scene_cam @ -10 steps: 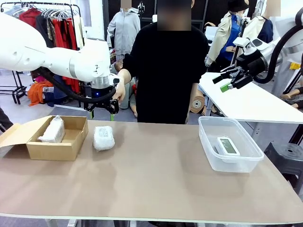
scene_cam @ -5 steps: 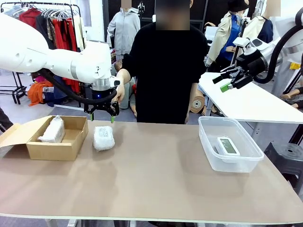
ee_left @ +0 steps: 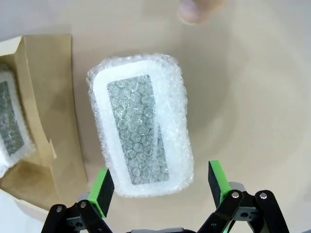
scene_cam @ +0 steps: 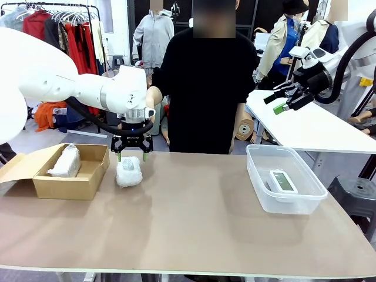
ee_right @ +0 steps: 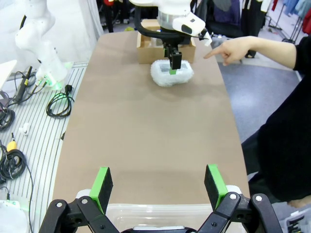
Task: Separate and place wrapped and unwrapped clocks.
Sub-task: Pick up the Digital clock indicated by the person.
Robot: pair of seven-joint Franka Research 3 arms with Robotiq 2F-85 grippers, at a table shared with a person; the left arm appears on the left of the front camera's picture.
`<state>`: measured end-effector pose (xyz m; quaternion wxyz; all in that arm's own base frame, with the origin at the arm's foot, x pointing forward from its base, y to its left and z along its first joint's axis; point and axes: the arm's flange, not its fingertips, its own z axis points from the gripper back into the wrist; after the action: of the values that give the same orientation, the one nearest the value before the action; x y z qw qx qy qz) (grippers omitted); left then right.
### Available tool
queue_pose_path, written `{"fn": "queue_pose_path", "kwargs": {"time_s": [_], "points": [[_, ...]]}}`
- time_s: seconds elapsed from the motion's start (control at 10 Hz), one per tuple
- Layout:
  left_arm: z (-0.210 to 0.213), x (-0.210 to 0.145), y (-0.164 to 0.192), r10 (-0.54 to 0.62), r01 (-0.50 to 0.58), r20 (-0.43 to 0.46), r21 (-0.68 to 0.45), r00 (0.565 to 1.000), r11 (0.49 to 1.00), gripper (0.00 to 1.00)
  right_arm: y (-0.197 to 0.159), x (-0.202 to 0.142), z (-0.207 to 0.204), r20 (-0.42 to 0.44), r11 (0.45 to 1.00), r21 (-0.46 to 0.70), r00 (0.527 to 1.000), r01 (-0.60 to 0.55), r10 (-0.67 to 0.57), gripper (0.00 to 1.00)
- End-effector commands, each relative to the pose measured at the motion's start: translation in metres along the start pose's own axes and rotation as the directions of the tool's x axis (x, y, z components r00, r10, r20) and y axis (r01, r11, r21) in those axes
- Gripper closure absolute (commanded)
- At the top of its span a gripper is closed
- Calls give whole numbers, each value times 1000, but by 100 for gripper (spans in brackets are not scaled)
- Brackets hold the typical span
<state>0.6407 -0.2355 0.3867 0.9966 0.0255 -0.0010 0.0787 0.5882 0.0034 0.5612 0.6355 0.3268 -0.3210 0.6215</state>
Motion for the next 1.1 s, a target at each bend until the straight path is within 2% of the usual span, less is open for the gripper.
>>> {"fn": "queue_pose_path", "kwargs": {"time_s": [0.0,0.3,0.6,1.0], "points": [[-1,3,4,32,-33,23,25,999,999,0,1,2,0,8,1000,-1,1000,-2,2,0],[-18,9,12,36,-36,-10,-3,999,999,0,1,2,0,8,1000,-1,1000,-2,2,0],[-33,17,19,22,-22,6,3,1000,1000,0,1,2,0,8,1000,-1,1000,-2,2,0],[-49,25,25,32,-31,-18,7,999,999,0,1,2,0,8,1000,-1,1000,-2,2,0]]}}
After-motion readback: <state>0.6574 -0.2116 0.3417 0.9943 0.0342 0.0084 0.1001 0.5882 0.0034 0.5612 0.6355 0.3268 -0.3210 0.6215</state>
